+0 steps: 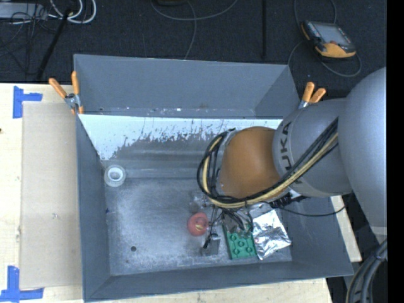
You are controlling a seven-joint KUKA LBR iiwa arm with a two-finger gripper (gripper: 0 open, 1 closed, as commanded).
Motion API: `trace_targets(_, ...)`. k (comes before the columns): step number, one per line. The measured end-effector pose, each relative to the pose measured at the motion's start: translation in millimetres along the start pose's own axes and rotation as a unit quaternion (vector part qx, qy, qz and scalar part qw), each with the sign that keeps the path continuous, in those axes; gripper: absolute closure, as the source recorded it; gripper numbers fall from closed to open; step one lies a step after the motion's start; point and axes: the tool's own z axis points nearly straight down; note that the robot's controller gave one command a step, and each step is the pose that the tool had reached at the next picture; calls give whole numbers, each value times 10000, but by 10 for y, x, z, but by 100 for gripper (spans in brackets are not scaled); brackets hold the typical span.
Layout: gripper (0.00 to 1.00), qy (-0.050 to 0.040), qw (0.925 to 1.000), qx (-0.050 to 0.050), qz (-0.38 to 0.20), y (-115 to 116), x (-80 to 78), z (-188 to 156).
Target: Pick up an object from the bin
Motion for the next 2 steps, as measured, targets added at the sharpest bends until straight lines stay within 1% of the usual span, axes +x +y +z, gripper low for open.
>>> trace_targets(1,0,3,10000,-3,19,-3,0,5)
trace_targets(2,100,8,10000,-3,26,-4,2,7)
